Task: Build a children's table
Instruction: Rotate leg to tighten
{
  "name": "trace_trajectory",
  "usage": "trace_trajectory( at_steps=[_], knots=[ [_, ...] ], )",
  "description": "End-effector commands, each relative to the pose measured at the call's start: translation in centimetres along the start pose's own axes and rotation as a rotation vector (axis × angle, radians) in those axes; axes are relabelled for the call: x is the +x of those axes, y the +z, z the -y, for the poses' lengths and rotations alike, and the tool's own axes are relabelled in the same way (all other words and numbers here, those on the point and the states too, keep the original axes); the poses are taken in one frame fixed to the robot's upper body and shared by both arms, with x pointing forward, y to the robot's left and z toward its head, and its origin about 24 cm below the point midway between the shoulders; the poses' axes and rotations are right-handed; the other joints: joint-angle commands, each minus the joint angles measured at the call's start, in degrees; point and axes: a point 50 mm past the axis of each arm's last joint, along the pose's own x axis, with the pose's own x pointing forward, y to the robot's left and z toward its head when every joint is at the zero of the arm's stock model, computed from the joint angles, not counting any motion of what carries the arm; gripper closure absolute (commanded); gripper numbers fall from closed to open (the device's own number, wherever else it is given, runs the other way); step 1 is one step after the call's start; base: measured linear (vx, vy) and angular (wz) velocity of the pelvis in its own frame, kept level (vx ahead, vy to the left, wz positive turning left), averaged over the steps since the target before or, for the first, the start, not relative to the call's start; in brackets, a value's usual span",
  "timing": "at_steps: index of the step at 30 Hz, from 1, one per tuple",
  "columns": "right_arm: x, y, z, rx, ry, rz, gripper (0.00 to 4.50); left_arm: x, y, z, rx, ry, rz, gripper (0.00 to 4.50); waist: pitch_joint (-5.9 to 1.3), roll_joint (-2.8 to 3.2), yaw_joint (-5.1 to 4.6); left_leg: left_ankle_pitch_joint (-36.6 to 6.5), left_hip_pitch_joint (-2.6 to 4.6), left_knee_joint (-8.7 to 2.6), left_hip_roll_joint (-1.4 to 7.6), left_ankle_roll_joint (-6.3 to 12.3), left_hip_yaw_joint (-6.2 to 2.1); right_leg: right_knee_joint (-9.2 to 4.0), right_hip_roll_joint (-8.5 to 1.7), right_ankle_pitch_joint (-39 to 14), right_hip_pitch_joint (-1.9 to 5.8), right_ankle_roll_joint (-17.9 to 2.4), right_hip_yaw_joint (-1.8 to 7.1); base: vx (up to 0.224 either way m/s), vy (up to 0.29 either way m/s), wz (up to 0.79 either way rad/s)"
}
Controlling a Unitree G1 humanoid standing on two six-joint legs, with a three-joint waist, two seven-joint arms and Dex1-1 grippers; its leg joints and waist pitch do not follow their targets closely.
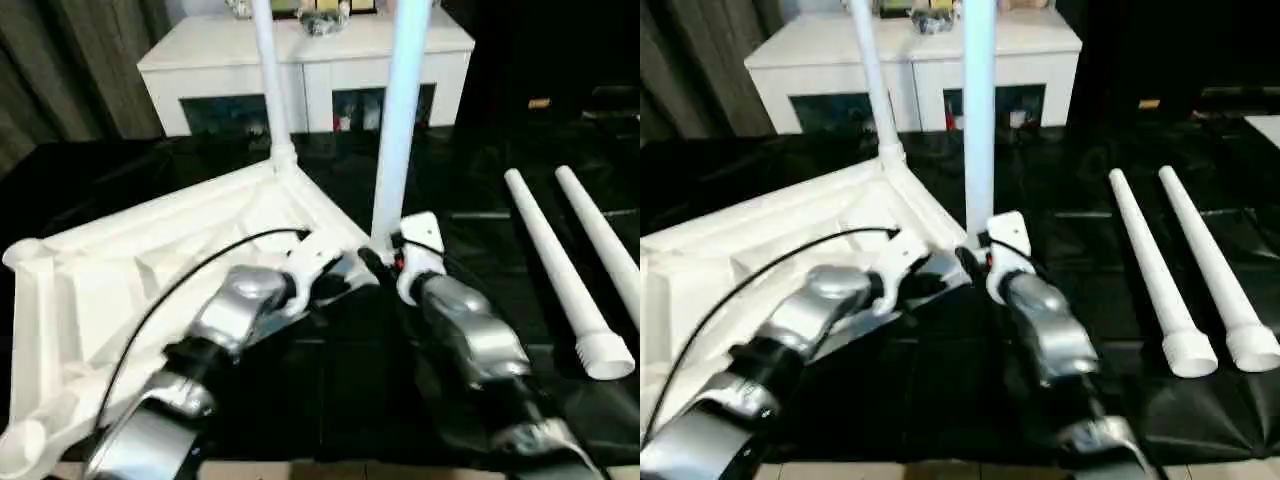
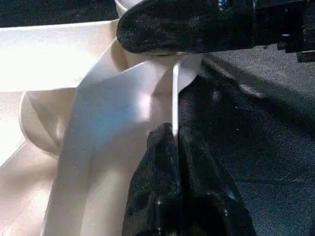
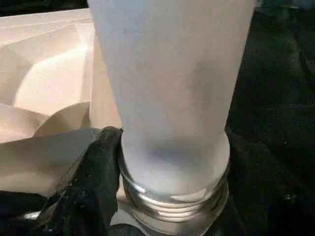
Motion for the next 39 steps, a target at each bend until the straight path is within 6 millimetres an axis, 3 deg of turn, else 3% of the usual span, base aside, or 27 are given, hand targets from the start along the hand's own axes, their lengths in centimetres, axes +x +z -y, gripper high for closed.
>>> trace_trajectory(
  at_steps=[1,7,8,12,15,17,19,22,26,32,39],
  knots=[
    [0.3,-0.7,-1.9,0.005,0.083,-0.03,1.06,0.3,-1.2,0.1,-0.005,0.04,-0.075,4.5,-2.9,-0.81,-0.13,-21.25,1.15,-5.14,3.65,-0.42,-2.73,-4.95,-3.52,-19.0,1.19,-10.61,1.99,0.0,0.0,0.0],
    [-0.4,0.4,-1.0,-0.035,0.181,0.012,0.61,-0.6,-1.5,-0.1,0.066,-0.019,-0.066,4.5,-3.02,-0.62,-0.1,-21.53,0.98,-5.27,3.74,0.08,-2.8,-4.86,-3.55,-17.17,1.4,-10.77,1.95,0.0,0.0,0.0],
    [-1.1,0.6,-0.6,-0.064,0.256,0.018,0.61,-1.0,-1.7,-0.1,0.098,-0.061,-0.066,4.5,-3.25,-0.83,0.16,-19.35,0.81,-5.11,3.9,0.79,-2.8,-4.67,-3.66,-14.23,1.85,-10.99,2.03,0.0,0.0,0.0],
    [-2.7,0.6,0.3,-0.132,0.398,0.023,0.61,-1.9,-2.3,0.2,0.133,-0.154,-0.066,4.5,-3.58,-0.61,0.2,-14.47,0.46,-4.58,3.89,3.4,-2.49,-3.82,-3.68,-6.82,2.0,-13.57,1.97,0.0,0.0,0.0],
    [-4.5,0.5,1.5,-0.182,0.525,0.007,0.61,-3.2,-2.9,0.5,0.158,-0.27,-0.062,4.5,-3.51,-0.66,0.72,-13.05,0.41,-4.45,4.18,5.03,-2.53,-3.62,-3.84,-4.6,2.32,-14.47,1.86,0.0,0.0,0.0],
    [-5.5,0.5,2.3,-0.205,0.59,-0.006,0.61,-4.2,-3.1,0.8,0.191,-0.362,-0.046,4.5,-3.63,-0.4,0.83,-12.31,0.54,-4.37,4.29,5.65,-2.33,-3.4,-3.62,-3.61,2.09,-15.32,1.7,0.0,0.0,0.0],
    [-5.9,0.5,2.6,-0.215,0.616,-0.012,0.61,-4.6,-3.3,0.8,0.204,-0.393,-0.045,4.5,-3.52,-0.38,1.12,-12.65,0.67,-4.4,4.32,5.54,-2.22,-3.32,-3.55,-4.33,1.95,-15.74,1.65,0.0,0.0,0.0],
    [-6.4,0.6,2.9,-0.224,0.662,-0.028,0.61,-5.3,-3.4,0.7,0.209,-0.431,-0.047,4.5,-3.33,-0.25,1.76,-15.3,1.11,-4.72,4.55,3.75,-2.19,-3.58,-3.58,-8.24,1.64,-15.34,1.79,0.0,0.0,0.0],
    [-6.8,0.8,2.9,-0.233,0.731,-0.048,0.61,-6.0,-3.4,0.6,0.209,-0.458,-0.045,4.5,-3.24,-0.36,2.02,-16.7,1.06,-5.03,4.52,1.87,-2.28,-3.56,-3.69,-9.53,1.71,-14.79,1.91,0.0,0.0,0.0],
    [-6.8,0.2,2.7,-0.257,0.768,-0.082,0.61,-6.1,-3.6,0.4,0.212,-0.459,-0.055,4.5,-3.42,-0.5,2.05,-14.22,0.85,-4.73,4.38,2.71,-2.23,-3.39,-3.76,-7.6,1.82,-15.07,1.87,0.0,0.0,0.0],
    [-6.4,0.3,2.2,-0.252,0.777,-0.078,1.13,-6.3,-3.6,0.4,0.212,-0.461,-0.055,4.5,-3.36,-0.45,2.04,-15.07,0.98,-4.8,4.42,2.47,-2.23,-3.47,-3.73,-8.63,1.74,-15.07,1.85,0.0,0.0,0.0]
  ],
)
